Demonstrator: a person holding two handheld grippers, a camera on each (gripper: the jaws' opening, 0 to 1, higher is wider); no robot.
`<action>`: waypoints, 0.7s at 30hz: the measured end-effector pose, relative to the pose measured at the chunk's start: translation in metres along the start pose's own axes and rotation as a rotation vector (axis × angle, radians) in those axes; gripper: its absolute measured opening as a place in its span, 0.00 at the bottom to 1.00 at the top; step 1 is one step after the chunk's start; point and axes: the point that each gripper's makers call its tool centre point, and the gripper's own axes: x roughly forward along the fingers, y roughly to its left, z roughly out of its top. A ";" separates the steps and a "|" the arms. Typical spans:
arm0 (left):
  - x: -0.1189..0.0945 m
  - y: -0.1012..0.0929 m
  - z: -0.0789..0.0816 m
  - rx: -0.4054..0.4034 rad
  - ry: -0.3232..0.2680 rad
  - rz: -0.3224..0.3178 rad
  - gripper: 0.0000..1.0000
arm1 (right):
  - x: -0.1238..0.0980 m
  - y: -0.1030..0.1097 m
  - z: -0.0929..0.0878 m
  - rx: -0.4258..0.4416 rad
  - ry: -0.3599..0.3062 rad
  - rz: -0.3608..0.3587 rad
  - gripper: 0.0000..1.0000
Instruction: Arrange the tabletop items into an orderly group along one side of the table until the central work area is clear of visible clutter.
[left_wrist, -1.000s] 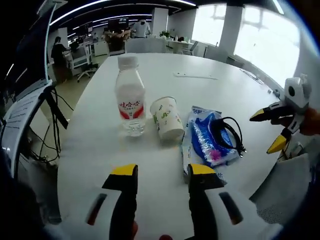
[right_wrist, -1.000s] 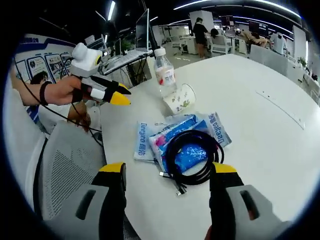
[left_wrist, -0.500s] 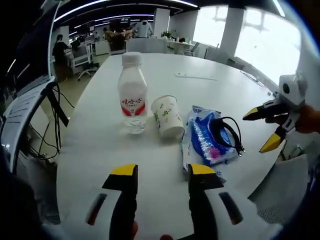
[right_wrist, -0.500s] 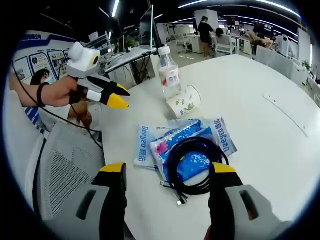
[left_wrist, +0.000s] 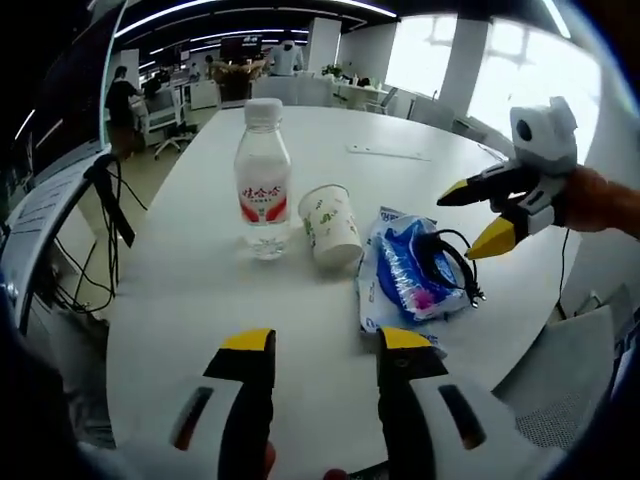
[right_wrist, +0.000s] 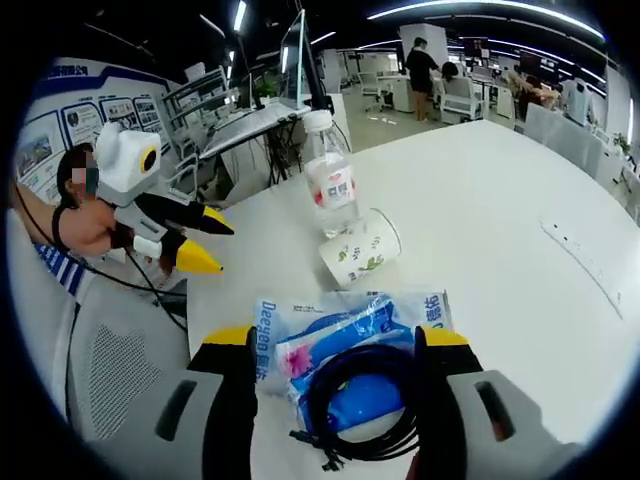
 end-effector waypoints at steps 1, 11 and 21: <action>0.000 -0.001 0.000 0.000 0.001 -0.001 0.39 | 0.001 -0.001 0.002 0.003 -0.002 0.001 0.63; -0.001 -0.005 0.000 0.015 -0.001 -0.026 0.39 | 0.030 -0.019 0.025 0.010 0.003 0.029 0.63; 0.000 -0.006 0.002 0.008 -0.005 -0.026 0.39 | 0.057 -0.029 0.045 0.000 0.019 0.064 0.62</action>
